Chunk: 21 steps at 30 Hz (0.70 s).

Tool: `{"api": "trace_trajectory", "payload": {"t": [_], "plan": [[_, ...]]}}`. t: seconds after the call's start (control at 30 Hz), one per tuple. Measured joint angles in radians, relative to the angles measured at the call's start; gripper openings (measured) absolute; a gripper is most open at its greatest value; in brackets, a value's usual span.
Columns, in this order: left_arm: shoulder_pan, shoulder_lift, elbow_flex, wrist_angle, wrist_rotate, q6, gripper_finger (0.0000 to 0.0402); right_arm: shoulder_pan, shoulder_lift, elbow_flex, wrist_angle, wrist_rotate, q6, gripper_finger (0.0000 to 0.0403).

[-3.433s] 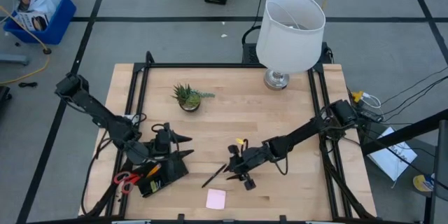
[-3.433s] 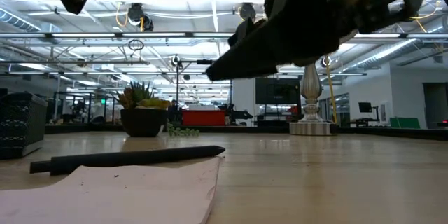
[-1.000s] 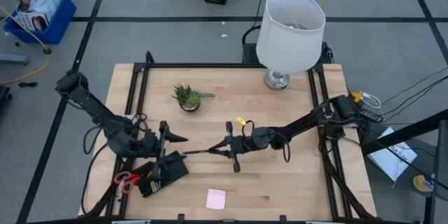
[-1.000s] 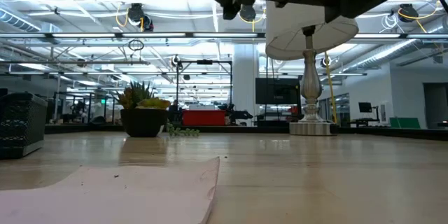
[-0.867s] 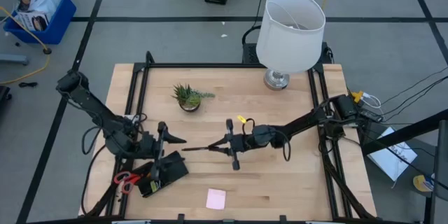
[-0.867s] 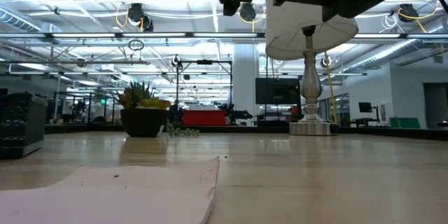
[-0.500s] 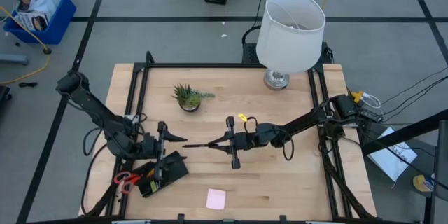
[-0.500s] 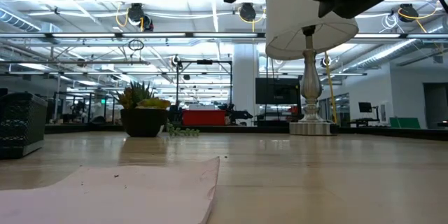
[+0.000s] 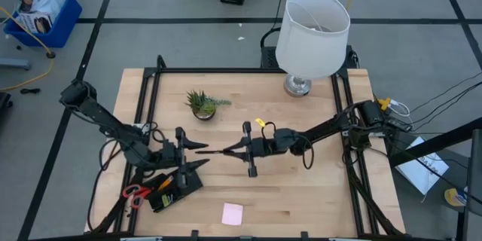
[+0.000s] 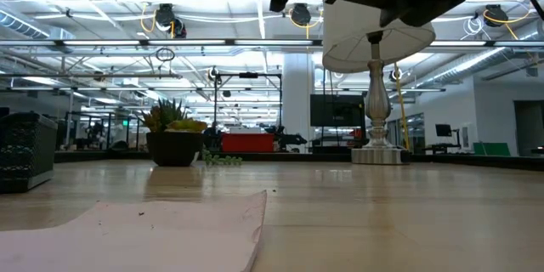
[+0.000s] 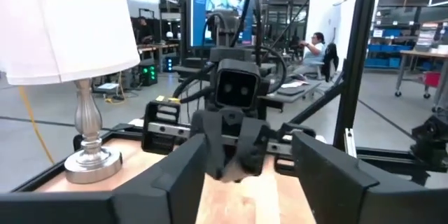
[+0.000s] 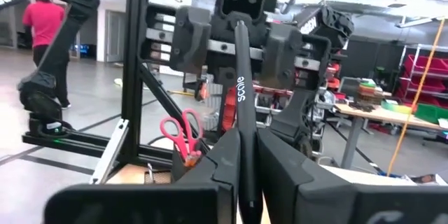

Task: Pick and place office supplies into organizer
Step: Put the pen into the top left section of the desk organizer

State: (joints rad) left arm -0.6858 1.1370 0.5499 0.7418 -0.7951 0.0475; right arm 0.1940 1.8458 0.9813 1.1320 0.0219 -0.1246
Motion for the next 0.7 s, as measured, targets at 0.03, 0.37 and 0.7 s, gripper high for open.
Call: {"api": "trace_trajectory", "payload": {"t": [0.03, 0.37, 0.7], "plan": [[-0.001, -0.002, 0.0, -0.001, -0.001, 0.0, 0.0209, 0.0, 0.0, 0.0, 0.0, 0.0, 0.0, 0.0032], [-0.003, -0.005, 0.0, 0.019, 0.009, 0.022, 0.0131, 0.002, 0.0, 0.0, 0.005, 0.0, -0.009, 0.0028], [-0.003, -0.005, 0.0, 0.018, 0.009, 0.019, 0.007, 0.003, 0.0, 0.0, 0.012, -0.001, -0.022, 0.0027]]}}
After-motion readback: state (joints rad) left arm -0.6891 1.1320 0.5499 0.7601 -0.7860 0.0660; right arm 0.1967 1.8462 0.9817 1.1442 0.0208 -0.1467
